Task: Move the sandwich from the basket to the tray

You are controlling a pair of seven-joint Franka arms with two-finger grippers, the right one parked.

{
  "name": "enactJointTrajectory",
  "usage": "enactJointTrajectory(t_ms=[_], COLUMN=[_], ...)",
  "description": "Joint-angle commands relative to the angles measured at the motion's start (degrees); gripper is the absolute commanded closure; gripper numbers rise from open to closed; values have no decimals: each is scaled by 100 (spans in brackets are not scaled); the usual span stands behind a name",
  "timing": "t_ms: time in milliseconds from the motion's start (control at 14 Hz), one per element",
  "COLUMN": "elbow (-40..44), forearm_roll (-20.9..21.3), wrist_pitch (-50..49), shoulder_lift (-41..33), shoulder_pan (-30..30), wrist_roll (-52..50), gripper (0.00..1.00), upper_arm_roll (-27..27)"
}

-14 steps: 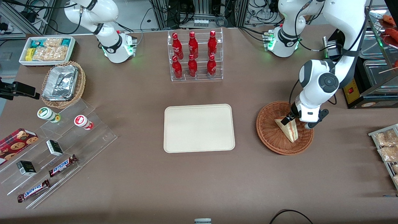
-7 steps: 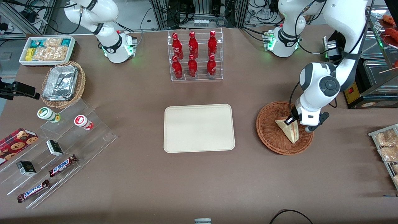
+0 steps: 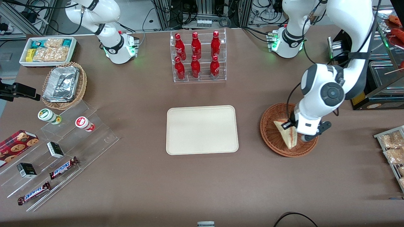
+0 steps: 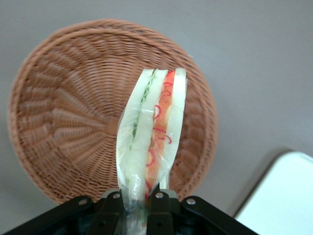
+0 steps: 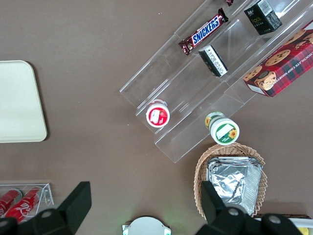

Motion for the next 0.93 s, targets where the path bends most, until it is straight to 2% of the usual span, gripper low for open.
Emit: enactJointTrajectory(t_ms=[0, 500, 857], elbow=[527, 1854, 2794], forearm_roll=[30, 39, 48], wrist_pitch=[-283, -477, -504], shoulder_lift=[410, 1490, 2272], shoulder_pan=[-464, -1668, -2486], wrist_roll=[218, 96, -790], gripper=[100, 100, 100], upper_arm_roll=[42, 50, 77])
